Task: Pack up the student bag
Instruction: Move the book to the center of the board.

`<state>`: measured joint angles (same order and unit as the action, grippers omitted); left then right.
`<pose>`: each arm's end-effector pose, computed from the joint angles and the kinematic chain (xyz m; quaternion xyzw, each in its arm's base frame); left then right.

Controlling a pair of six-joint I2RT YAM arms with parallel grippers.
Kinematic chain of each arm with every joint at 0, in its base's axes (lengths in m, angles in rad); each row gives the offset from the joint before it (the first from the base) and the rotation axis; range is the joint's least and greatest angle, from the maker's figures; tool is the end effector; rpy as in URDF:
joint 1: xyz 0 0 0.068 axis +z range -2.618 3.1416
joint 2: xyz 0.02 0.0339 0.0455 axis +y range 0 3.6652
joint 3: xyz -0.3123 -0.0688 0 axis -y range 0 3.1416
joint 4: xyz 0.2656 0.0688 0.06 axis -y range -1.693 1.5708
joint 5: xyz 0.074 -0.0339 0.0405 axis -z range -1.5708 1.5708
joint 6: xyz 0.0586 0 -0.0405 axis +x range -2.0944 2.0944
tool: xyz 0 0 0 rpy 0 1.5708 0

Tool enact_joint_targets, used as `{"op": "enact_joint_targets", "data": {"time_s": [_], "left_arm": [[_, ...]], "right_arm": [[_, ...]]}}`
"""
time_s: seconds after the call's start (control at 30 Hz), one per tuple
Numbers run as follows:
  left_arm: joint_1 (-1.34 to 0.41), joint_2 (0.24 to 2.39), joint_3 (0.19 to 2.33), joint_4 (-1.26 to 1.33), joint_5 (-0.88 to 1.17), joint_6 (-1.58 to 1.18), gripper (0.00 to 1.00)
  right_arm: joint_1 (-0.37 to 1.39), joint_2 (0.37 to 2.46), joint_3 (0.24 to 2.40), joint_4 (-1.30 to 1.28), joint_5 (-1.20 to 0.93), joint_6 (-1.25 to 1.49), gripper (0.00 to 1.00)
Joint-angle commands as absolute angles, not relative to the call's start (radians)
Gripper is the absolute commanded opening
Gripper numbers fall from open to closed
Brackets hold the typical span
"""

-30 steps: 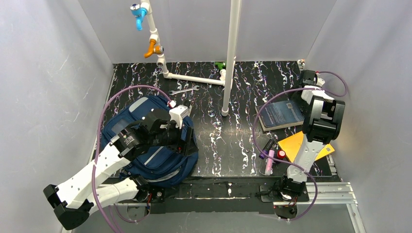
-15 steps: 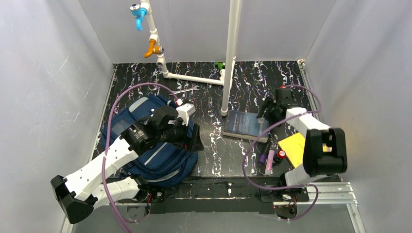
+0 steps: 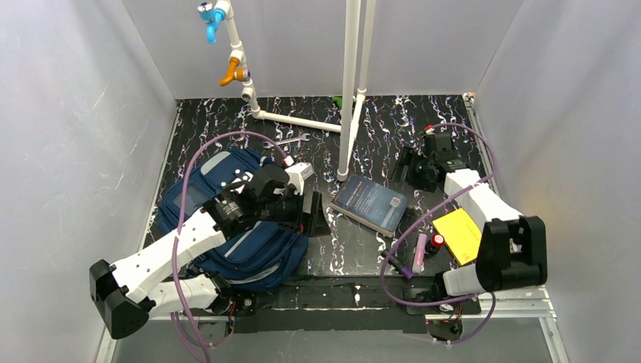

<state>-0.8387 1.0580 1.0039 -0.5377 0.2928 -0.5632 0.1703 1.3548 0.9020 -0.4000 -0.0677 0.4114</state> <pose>0.1500 -0.1922 0.3586 0.1878 0.8554 -0.3984 0.2724 0.3002 0.0556 0.2565 0.1007 0.9304 0.1310 0.3273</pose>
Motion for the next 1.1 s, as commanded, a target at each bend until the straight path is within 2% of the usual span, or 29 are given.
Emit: {"op": "enact_joint_targets", "data": {"time_s": [0.0, 0.2, 0.3, 0.4, 0.77, 0.97, 1.07], "left_arm": [[-0.908, 1.079, 0.979, -0.444, 0.241, -0.686, 0.89], [-1.012, 1.194, 0.997, -0.326, 0.106, -0.837, 0.87], [-1.023, 1.273, 0.995, -0.273, 0.057, -0.974, 0.87], [-1.024, 1.338, 0.983, -0.227, 0.023, -1.101, 0.86], [-1.029, 1.520, 0.944, -0.178, -0.038, -1.382, 0.86], [-1.037, 1.539, 0.895, -0.183, -0.089, -1.442, 0.84], [-1.039, 1.587, 0.912, -0.172, -0.079, -1.403, 0.77]], "right_arm": [[0.166, 1.504, 0.997, -0.333, -0.059, 0.369, 0.90], [0.167, 1.640, 1.003, -0.301, -0.111, 0.342, 0.87], [0.172, 1.651, 0.963, -0.278, -0.155, 0.354, 0.79], [0.189, 1.615, 0.896, -0.272, -0.214, 0.377, 0.72], [0.236, 1.297, 0.598, -0.238, -0.419, 0.497, 0.68], [0.236, 1.305, 0.590, -0.252, -0.420, 0.464, 0.67], [0.236, 1.316, 0.587, -0.252, -0.430, 0.452, 0.66]]}}
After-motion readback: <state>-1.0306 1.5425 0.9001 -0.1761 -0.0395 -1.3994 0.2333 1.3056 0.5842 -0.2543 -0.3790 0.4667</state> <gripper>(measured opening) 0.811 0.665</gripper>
